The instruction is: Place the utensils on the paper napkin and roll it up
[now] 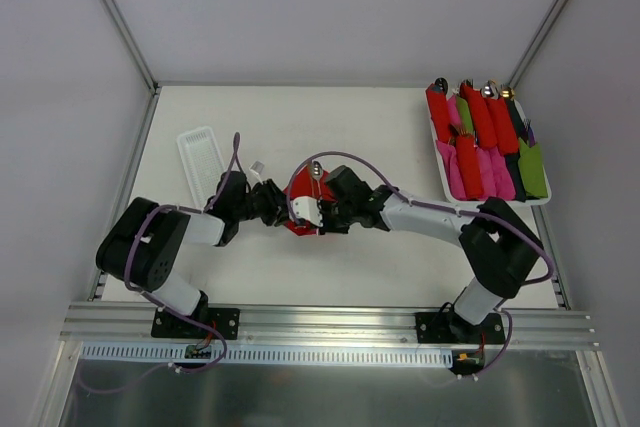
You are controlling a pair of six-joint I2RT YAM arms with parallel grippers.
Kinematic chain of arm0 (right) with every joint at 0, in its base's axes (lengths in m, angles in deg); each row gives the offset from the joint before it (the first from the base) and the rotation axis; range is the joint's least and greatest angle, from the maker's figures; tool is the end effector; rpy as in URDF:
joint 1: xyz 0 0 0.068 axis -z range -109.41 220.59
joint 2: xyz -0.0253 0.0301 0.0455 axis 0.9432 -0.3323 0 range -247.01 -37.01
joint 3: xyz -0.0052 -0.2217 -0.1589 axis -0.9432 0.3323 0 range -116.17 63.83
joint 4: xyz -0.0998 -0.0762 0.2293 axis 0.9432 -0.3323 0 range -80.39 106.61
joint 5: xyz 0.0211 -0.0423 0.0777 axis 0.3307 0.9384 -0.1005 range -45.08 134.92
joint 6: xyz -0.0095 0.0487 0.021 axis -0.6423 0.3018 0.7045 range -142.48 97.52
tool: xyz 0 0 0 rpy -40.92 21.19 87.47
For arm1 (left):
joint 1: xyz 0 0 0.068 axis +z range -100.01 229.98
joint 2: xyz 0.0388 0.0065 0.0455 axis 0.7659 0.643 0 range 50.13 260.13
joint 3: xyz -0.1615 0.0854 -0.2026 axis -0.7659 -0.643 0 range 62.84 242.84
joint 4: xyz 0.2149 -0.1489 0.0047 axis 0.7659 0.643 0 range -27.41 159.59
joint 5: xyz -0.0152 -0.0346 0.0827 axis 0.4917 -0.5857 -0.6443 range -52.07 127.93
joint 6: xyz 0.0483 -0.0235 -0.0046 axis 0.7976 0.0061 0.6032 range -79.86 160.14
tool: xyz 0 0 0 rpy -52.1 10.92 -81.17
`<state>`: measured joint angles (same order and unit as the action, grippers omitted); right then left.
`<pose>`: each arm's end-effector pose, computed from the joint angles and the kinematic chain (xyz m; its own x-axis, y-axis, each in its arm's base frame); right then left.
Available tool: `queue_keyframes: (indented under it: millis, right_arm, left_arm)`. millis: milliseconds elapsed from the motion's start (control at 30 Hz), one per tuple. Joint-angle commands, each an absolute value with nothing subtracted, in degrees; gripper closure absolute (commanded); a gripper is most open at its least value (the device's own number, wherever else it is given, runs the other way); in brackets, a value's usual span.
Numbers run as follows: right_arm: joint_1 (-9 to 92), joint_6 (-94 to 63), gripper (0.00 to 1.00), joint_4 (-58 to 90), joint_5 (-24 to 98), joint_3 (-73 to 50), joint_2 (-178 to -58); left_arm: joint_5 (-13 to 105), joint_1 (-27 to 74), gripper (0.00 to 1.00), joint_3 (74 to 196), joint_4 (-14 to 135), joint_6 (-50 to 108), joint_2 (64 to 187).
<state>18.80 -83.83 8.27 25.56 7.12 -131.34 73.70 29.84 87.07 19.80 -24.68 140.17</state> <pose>0.2044 0.2787 0.1975 0.5626 -0.6240 -0.5424 -0.8139 -0.3028 -0.4959 0.2464 -0.1125 0.1384 -0.8661 -0.4645 -0.1848 0.0016 0.3671 -0.9302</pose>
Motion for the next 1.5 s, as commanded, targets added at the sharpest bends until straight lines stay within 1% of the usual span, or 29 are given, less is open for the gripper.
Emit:
queue_keyframes:
  millis: [0,267,567,700,800,967,1100,1467]
  right_arm:
    - [20.3,-85.3,0.96,4.4,21.5,3.9,-132.9]
    - [23.7,-84.3,0.96,1.1,17.3,-1.9,-138.1]
    - [26.6,-82.5,0.96,-0.2,14.4,-6.3,-140.0]
    - [27.8,-81.8,0.95,-1.1,13.3,-7.9,-141.5]
    - [28.5,-81.5,0.95,-1.4,12.7,-8.7,-142.5]
    - [29.3,-81.1,0.94,-1.6,11.9,-10.1,-143.7]
    - [30.0,-80.9,0.94,-1.6,11.8,-11.1,-145.1]
    - [31.2,-80.1,0.92,-2.5,10.9,-13.5,-147.3]
  left_arm:
    - [75.2,30.3,0.74,86.1,13.5,-25.4,136.5]
    - [76.5,30.4,0.73,84.5,11.2,-23.5,132.3]
    - [78.4,30.4,0.73,81.1,9.3,-22.4,130.5]
    - [79.3,30.2,0.80,80.9,10.4,-19.9,130.6]
    - [79.4,29.6,0.82,81.8,12.6,-17.7,130.8]
    - [79.9,28.6,0.83,84.9,14.0,-15.8,134.4]
    - [80.1,28.0,0.85,86.9,12.3,-16.8,139.5]
    - [80.3,27.0,0.87,90.9,8.4,-18.8,147.7]
